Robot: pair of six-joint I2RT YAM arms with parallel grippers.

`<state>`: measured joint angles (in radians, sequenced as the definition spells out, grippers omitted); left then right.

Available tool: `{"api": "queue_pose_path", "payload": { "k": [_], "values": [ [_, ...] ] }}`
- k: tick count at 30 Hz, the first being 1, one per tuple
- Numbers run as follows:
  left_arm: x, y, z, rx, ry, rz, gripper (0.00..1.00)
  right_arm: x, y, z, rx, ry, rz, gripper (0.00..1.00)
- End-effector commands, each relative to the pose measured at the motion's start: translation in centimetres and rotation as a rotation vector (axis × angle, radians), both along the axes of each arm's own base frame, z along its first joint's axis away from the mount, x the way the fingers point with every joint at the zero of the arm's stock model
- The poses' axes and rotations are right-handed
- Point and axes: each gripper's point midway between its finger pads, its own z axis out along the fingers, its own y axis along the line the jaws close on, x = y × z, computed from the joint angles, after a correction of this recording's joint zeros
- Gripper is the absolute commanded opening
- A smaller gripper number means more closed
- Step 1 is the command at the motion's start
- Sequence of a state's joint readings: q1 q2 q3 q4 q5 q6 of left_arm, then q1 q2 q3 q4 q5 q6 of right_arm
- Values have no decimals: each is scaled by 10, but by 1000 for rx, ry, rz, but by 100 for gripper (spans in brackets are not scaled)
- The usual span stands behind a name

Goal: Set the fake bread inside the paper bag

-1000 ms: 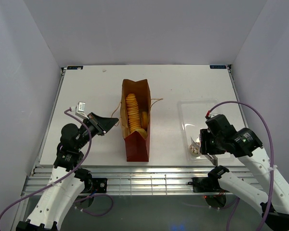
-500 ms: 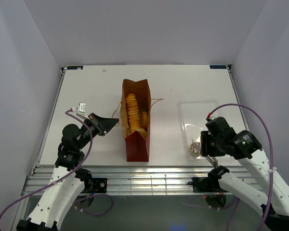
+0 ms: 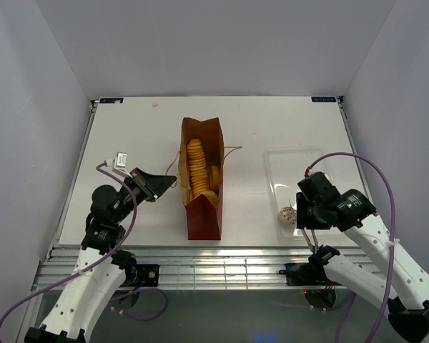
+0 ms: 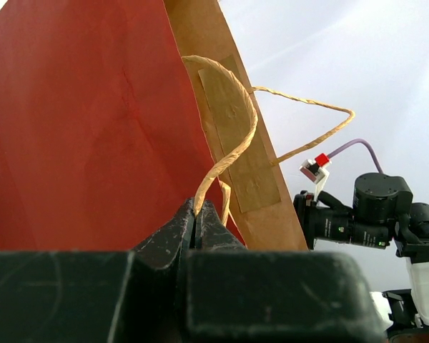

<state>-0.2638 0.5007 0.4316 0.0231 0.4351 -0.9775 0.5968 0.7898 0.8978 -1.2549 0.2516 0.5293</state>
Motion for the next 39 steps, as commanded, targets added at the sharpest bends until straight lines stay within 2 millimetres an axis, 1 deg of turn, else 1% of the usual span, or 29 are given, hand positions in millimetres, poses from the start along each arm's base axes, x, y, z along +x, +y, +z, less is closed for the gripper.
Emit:
{"api": "queue_pose_path", "payload": {
  "k": [1, 4, 5, 6, 8, 9, 12, 14, 18, 21, 24, 28, 36, 39],
  "values": [
    [-4, -3, 0, -2, -5, -24, 0, 27, -2, 18, -18, -117, -69, 49],
    [-5, -3, 2, -3, -7, -27, 0, 39, 1, 34, -9, -166, -72, 49],
    [-5, -2, 2, 0, -7, -25, 0, 43, 3, 45, 0, -189, -65, 49],
    [-5, -2, 2, 0, -7, -24, 0, 45, 3, 50, 5, -202, -59, 49],
    [-6, -2, 5, 1, -14, -22, 0, 46, 3, 59, 4, -212, -48, 49],
    [-6, -1, 5, 1, -14, -21, 0, 46, 7, 67, 26, -219, -25, 49],
    [-7, -1, 5, 0, -18, -19, 0, 40, 13, 74, 67, -214, 7, 49],
    [-8, -1, 5, -2, -20, -17, 0, 32, 15, 74, 92, -188, 31, 49],
    [-8, -1, 4, -2, -16, -19, 0, 11, 30, 65, 171, -105, 105, 49],
    [-8, -1, 3, -4, -10, -22, 0, 3, 31, 60, 193, -87, 125, 49],
    [-8, -2, 3, -7, -8, -24, 0, -2, 28, 54, 175, -67, 146, 49],
    [-8, -2, 4, -10, -8, -25, 0, -8, 30, 46, 176, -24, 173, 49],
    [-8, -2, 3, -15, 0, -24, 0, -13, 25, 35, 150, 13, 176, 49],
    [-8, -2, 2, -16, 1, -25, 0, -12, 23, 34, 140, 8, 166, 49]
  ]
}}
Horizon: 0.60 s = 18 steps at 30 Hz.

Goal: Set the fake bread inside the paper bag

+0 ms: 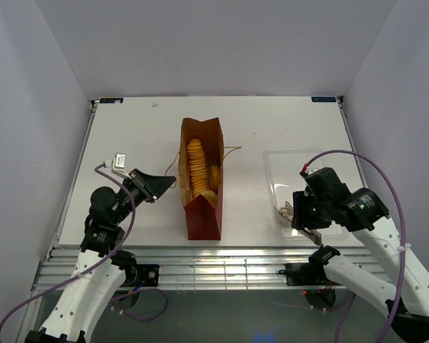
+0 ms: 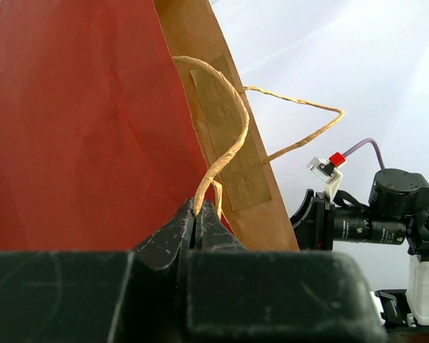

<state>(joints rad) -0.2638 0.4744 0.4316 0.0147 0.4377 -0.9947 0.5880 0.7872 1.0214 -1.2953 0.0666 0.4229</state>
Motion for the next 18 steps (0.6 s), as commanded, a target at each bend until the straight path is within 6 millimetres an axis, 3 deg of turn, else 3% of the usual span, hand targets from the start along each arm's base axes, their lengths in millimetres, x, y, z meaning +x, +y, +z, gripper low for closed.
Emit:
{"api": "queue_pose_path", "payload": {
  "k": [1, 18],
  "values": [
    [-3, -3, -3, 0, 8, -23, 0, -2, -3, 0, -8, -3, -1, 49],
    [-2, -3, -5, 0, 14, -24, 0, -6, -8, -12, -32, 21, -11, 49]
  ]
}}
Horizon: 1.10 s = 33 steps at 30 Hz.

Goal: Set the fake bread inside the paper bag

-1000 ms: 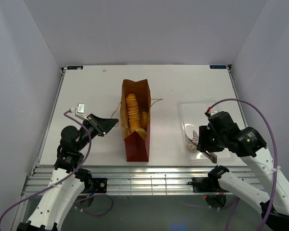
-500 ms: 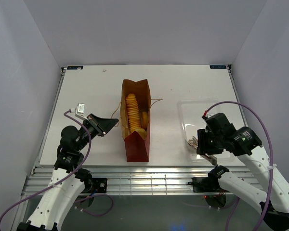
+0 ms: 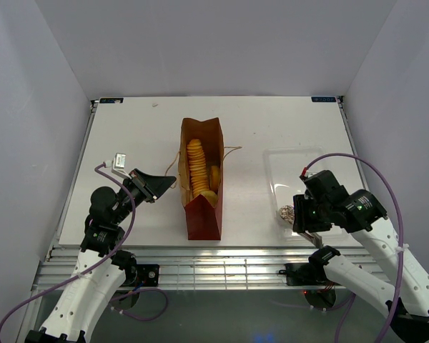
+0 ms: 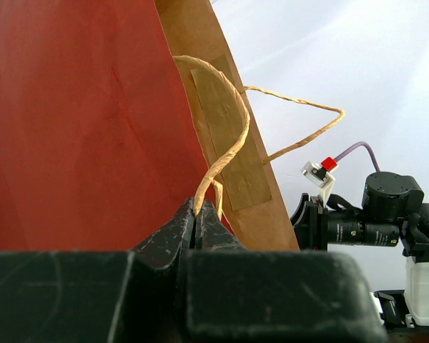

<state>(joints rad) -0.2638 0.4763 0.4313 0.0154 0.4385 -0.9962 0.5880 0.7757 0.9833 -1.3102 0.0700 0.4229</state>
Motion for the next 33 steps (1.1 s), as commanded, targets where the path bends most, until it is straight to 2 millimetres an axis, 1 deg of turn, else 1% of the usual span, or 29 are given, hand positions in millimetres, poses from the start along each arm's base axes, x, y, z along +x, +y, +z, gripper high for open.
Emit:
{"api": "queue_pose_path", "payload": {
  "k": [1, 9, 14, 21, 26, 29, 33],
  "values": [
    [-2, -3, -5, 0, 14, -23, 0, 3, -2, -1, -9, -13, -12, 48],
    [-3, -3, -5, 0, 12, -23, 0, 9, -3, -4, -23, -26, -31, 46],
    [-2, -3, -5, 3, 15, -22, 0, 11, 0, -9, -24, -18, -29, 45],
    [-1, -3, -4, 6, 14, -23, 0, 13, 1, -9, -15, -25, -26, 42],
    [0, -4, -3, 7, 17, -28, 0, 14, 0, -4, -12, -47, -36, 39],
    [-1, -5, -3, 5, 19, -31, 0, 15, -3, 2, -12, -67, -48, 35],
    [-2, -5, -3, 3, 23, -34, 0, 20, -7, 15, -13, -119, -75, 30]
  ]
}}
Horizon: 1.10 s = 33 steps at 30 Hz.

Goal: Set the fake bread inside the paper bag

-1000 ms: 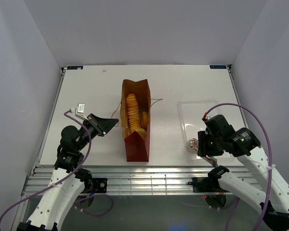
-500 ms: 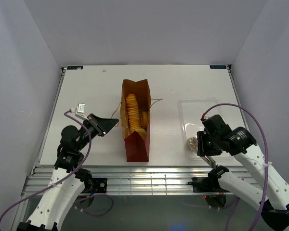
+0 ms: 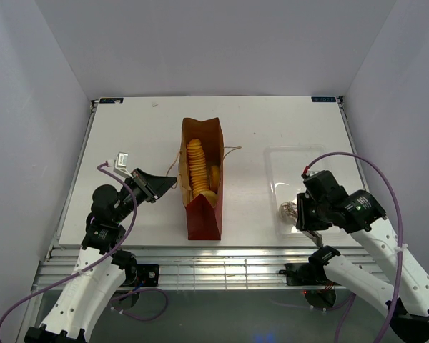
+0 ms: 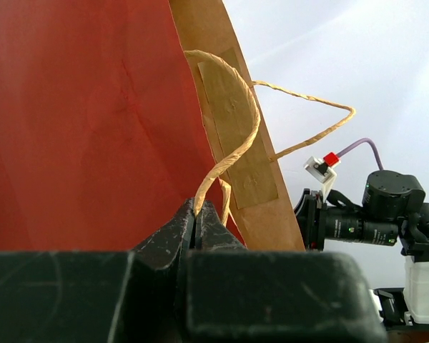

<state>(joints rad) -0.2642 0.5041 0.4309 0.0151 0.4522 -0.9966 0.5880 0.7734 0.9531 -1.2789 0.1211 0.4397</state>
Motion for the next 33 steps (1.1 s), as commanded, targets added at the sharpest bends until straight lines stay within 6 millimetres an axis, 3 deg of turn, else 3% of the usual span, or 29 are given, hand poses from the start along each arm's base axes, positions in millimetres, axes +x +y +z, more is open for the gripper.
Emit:
{"api": "queue_pose_path", "payload": {
  "k": [1, 9, 25, 33],
  "values": [
    [-4, -2, 4, -7, -3, -21, 0, 14, -2, 28, 22, -111, -41, 30],
    [-6, -3, 2, -19, 7, -26, 0, 28, -3, 57, 47, -221, -66, 27],
    [-8, 2, 3, -21, 35, 2, 0, 68, 20, 126, 158, -475, 6, 28],
    [-7, 4, 5, -17, 37, 17, 0, 79, 23, 145, 148, -544, 47, 29]
  ]
}}
